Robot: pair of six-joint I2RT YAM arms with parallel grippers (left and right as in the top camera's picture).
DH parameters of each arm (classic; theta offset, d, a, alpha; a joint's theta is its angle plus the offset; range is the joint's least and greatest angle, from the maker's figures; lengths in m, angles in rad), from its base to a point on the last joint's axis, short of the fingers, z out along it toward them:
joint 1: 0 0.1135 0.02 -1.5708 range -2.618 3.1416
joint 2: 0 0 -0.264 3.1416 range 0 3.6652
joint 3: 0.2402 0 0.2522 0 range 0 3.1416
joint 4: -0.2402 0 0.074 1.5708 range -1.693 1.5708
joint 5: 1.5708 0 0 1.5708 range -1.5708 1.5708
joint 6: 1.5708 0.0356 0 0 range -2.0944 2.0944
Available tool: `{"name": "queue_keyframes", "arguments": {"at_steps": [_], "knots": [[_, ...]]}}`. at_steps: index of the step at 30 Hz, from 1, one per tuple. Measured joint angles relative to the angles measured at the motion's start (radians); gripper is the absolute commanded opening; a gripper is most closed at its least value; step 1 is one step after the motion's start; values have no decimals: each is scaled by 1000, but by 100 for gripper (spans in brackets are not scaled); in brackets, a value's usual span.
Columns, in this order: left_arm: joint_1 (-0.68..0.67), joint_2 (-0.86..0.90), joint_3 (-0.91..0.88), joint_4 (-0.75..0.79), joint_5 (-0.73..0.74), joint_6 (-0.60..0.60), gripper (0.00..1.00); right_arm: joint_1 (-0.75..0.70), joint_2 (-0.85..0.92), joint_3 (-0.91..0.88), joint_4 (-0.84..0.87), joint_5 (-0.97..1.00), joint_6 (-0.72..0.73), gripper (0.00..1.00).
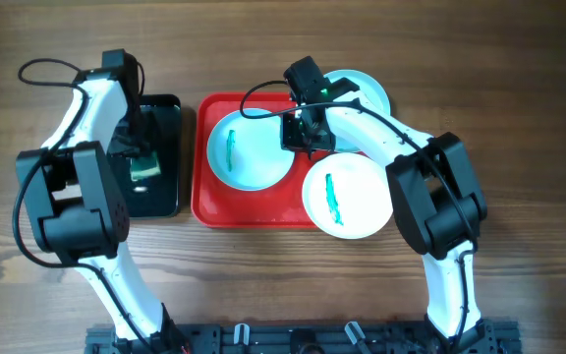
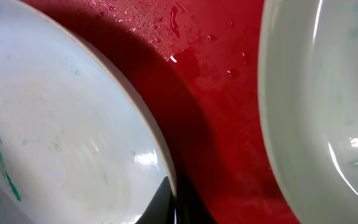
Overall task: Clean dirty plates on tray and stack at the side
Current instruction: 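Lower the left gripper onto the green sponge in the black tray and grasp it, then move the held sponge with the left gripper onto the held plate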
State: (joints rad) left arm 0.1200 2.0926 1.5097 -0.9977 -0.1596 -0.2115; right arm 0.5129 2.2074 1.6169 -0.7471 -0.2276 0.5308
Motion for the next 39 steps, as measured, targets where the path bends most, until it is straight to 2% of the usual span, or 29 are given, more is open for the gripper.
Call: {"name": "queue_keyframes", "arguments": {"at_steps": [6, 7, 8, 16, 22, 30, 33, 39], "knots": [[1, 0, -5, 28, 51, 40, 18, 0, 0, 0, 3, 0, 0, 4], [2, 0, -5, 31, 57, 46, 6, 0, 0, 0, 3, 0, 0, 4], [2, 0, -5, 32, 64, 50, 4, 0, 0, 0, 3, 0, 0, 4], [2, 2, -6, 45, 80, 61, 4, 0, 0, 0, 11, 0, 5, 4], [2, -45, 25, -52, 96, 61, 4, 0, 0, 0, 19, 0, 8, 4], [-7, -259, 68, -57, 286, 147, 4, 0, 0, 0, 18, -16, 3, 5], [-38, -256, 66, -41, 348, 154, 4, 0, 0, 0, 7, -23, -2, 4], [-185, -225, 48, 45, 405, 163, 4, 0, 0, 0, 2, -32, -25, 4]]}}
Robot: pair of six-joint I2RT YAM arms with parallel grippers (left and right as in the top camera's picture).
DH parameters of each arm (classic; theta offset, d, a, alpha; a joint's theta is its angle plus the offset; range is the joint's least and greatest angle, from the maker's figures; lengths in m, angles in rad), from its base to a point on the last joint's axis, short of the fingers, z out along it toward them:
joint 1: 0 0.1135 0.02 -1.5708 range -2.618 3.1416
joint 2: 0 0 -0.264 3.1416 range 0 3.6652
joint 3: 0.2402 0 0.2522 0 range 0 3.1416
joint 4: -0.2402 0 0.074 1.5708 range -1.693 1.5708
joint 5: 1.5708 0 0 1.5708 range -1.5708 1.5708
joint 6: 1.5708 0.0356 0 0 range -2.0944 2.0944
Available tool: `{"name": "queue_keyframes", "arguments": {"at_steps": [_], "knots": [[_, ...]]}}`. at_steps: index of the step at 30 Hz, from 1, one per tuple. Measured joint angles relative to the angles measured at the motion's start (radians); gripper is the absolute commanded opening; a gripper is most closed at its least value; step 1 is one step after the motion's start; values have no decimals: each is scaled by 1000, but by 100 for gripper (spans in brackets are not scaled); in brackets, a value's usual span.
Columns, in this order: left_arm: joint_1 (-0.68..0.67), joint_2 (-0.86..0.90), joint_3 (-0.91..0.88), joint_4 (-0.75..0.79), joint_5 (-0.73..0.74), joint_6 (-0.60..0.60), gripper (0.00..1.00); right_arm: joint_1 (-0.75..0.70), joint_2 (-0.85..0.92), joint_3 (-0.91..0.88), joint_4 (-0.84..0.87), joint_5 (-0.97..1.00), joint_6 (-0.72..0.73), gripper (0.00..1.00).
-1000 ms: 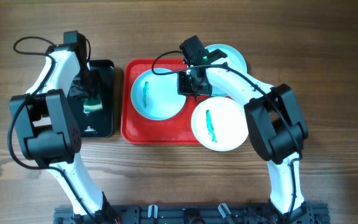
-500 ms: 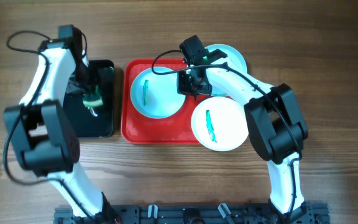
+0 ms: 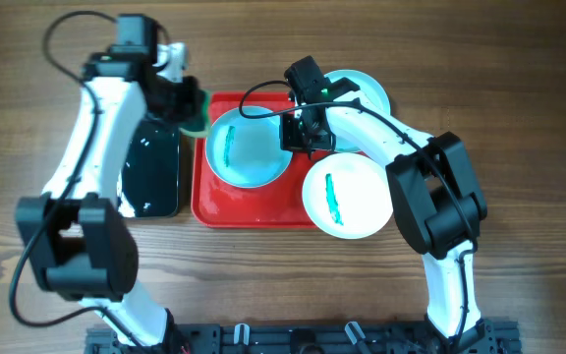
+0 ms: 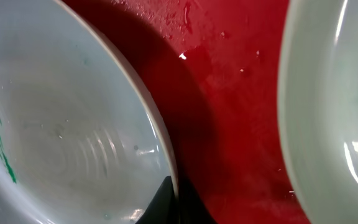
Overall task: Clean dirty plates on tray and stack at the side
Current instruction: 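Move the held sponge with the left gripper onto the held plate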
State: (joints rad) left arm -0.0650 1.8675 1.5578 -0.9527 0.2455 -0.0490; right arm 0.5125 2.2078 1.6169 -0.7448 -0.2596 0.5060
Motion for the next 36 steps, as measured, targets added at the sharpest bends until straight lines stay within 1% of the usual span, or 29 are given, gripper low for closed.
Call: {"name": "queue_keyframes", "arguments": {"at_steps": [2, 5, 11, 17, 19, 21, 24, 26, 28, 30, 34, 36], "knots": [[-47, 37, -31, 68, -6, 0, 4, 0, 0, 0, -2, -8, -11, 4], [-79, 96, -58, 107, -20, -1, 4, 0, 0, 0, -3, -17, -18, 4], [-84, 205, -69, 129, -42, -9, 4, -19, 1, 0, 3, -77, -45, 4], [-92, 232, -63, 132, -38, -19, 4, -25, 2, -2, 8, -88, -55, 4], [-91, 236, -60, 124, 4, -18, 4, -26, 3, -5, 8, -88, -58, 4], [-90, 243, -60, 95, 112, 9, 4, -29, 6, -6, 9, -88, -59, 4], [-97, 264, -63, 8, 263, 91, 4, -30, 6, -6, 9, -88, -59, 4], [-100, 270, -66, -47, 296, 139, 4, -30, 6, -6, 9, -89, -59, 4], [-103, 270, -66, -71, 277, 160, 4, -30, 6, -6, 10, -89, -59, 4], [-108, 270, -66, -66, 201, 130, 4, -30, 7, -6, 13, -94, -59, 4], [-130, 253, -64, -24, 31, -18, 4, -24, 11, -6, 27, -110, -58, 4], [-138, 240, -60, 32, -99, -127, 4, -23, 11, -6, 29, -114, -58, 4]]}}
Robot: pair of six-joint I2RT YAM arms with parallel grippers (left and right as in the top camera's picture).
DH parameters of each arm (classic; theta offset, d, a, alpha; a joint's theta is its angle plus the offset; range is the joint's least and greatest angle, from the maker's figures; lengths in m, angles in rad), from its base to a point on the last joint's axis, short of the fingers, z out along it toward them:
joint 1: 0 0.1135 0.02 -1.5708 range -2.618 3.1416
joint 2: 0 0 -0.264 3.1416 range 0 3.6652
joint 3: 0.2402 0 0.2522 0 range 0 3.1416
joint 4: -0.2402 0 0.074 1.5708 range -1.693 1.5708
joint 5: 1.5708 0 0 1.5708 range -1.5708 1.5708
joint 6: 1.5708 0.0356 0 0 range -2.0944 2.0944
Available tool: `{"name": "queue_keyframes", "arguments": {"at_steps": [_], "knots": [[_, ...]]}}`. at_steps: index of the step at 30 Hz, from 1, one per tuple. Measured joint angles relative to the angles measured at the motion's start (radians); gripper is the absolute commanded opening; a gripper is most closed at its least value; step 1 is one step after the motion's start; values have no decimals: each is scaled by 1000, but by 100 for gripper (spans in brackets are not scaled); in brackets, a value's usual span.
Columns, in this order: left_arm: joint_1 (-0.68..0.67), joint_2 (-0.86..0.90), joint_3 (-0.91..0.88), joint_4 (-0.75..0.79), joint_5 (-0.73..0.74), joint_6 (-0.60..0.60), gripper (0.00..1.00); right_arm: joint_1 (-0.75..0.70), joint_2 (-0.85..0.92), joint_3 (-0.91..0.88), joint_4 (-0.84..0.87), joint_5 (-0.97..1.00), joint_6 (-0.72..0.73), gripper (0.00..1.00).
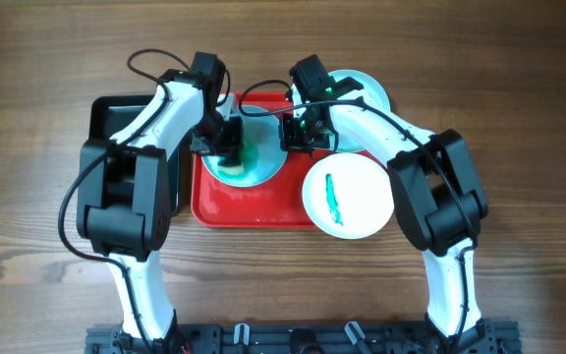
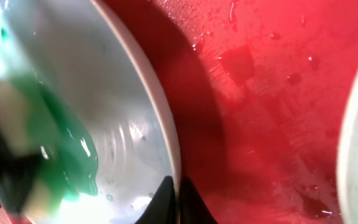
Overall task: Clean dirty plates on tray and stack at the side
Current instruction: 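Move the held sponge with the left gripper onto the held plate, then scrub the plate surface with the sponge while the right gripper holds it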
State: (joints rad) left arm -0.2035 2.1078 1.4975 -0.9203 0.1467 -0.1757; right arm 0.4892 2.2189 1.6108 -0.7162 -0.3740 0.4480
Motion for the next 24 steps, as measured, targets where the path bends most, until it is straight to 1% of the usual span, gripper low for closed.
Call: {"name": "queue_keyframes", "arguments": {"at_steps": [1, 2, 7, 10, 12, 14, 15, 16, 19, 21, 24], "knots": [[0, -2, 2, 16, -32, -57, 4, 0, 0, 0, 1, -2, 0, 4], [0, -4, 5, 63, -136, -101, 4, 0, 0, 0, 1, -3, 0, 4], [-18, -2, 2, 189, -222, -142, 4, -1, 0, 0, 6, -3, 5, 4], [-38, 3, -2, 259, -229, -139, 4, -7, 0, 0, 6, -2, 16, 4], [-48, 6, -2, 299, -176, -95, 4, -16, 0, 0, 2, -1, 21, 4], [-51, 8, -2, 312, -85, -33, 4, -20, 0, 0, -2, 1, 22, 4], [-54, 8, -2, 299, 0, 15, 4, -21, 0, 0, -3, 1, 22, 5], [-56, 9, -2, 288, 41, 39, 4, -21, 0, 0, -5, 1, 22, 4], [-57, 9, -1, 200, 142, 99, 4, -21, 0, 0, -9, 0, 18, 4], [-53, 9, 0, 114, 200, 157, 4, -19, 0, 0, -10, 0, 10, 4], [-43, 10, -2, 73, 241, 207, 4, -16, 0, 0, -12, 1, -1, 4]]}}
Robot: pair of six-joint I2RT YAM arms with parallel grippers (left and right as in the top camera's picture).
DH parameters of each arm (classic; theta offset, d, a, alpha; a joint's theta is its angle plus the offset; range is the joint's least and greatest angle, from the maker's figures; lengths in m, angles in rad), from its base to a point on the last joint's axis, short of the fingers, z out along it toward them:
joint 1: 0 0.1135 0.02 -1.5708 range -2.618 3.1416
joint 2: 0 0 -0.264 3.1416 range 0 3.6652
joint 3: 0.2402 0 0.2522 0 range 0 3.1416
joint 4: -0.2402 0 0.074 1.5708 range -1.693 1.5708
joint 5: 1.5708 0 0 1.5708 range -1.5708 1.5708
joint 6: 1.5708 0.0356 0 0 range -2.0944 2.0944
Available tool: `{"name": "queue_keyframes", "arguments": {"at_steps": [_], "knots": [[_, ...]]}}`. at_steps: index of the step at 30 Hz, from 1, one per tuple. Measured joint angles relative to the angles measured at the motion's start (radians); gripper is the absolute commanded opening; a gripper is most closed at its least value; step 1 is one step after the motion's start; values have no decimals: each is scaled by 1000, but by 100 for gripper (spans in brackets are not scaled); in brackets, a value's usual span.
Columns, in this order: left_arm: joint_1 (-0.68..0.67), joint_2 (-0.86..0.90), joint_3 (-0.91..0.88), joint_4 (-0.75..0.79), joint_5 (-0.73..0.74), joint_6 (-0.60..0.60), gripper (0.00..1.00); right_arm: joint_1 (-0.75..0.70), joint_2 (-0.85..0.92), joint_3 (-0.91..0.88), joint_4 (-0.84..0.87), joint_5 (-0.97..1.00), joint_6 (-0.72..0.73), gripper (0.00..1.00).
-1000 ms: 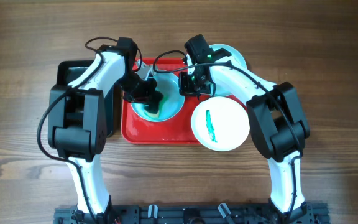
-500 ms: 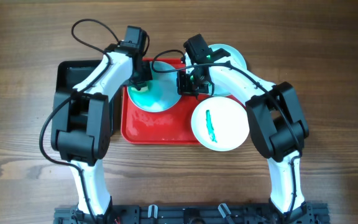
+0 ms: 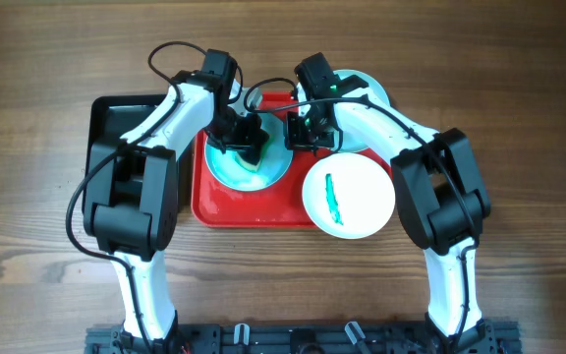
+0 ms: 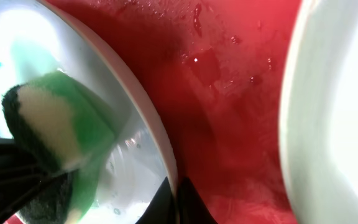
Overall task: Clean dirty plates on tray and stack at the side
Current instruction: 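Scrub the plate surface with the sponge while the right gripper holds it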
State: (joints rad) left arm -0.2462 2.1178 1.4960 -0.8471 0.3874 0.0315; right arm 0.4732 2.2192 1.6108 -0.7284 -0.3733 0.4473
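On the red tray (image 3: 263, 208) lies a white plate (image 3: 230, 171) smeared with green. My left gripper (image 3: 247, 135) is shut on a green sponge (image 3: 253, 147) that presses on this plate. The right gripper (image 3: 303, 133) is shut on the plate's right rim. In the right wrist view its fingertips (image 4: 176, 202) pinch the rim (image 4: 157, 140), with the sponge (image 4: 58, 127) close on the left. A second white plate (image 3: 349, 195) with a green stripe overlaps the tray's right front corner.
A black basin (image 3: 116, 147) stands left of the tray. A pale plate (image 3: 371, 87) lies behind the tray's right corner, partly under my right arm. Another plate's edge (image 4: 334, 112) fills the right of the wrist view. Wet red tray floor (image 4: 229, 93) lies between.
The sponge in my left gripper has shifted to the right across the plate, closer to the rim held by the right gripper. The right gripper still pinches that rim.
My left gripper was first down in the black basin with the sponge. Then it held the sponge at the tray's back left corner. Then the sponge was on the striped plate, whose stripe became a green smear. The right gripper held the plate's rim at every moment.
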Motion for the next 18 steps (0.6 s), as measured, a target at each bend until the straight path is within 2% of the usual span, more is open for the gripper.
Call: {"name": "queue_keyframes", "arguments": {"at_steps": [4, 7, 9, 11, 13, 15, 18], "knots": [[24, 9, -3, 87, 26, -5, 4, 0, 0, 0, 2, 0, 0, 4], [41, 12, -1, 191, -51, -156, 4, 0, 0, 0, 4, 0, 0, 4], [45, 12, 5, 196, -123, -280, 4, 2, 0, 0, 11, 0, 0, 4], [42, 12, 18, 161, -208, -421, 4, 6, 0, 0, 12, 0, 0, 4], [42, 11, 31, 100, -259, -491, 4, 9, 0, 0, 16, -1, 0, 4], [42, 10, 42, 30, -293, -525, 4, 13, 0, 0, 16, -5, 0, 4], [43, 7, 45, -48, -304, -507, 4, 16, 0, 0, 16, -8, 0, 4]]}}
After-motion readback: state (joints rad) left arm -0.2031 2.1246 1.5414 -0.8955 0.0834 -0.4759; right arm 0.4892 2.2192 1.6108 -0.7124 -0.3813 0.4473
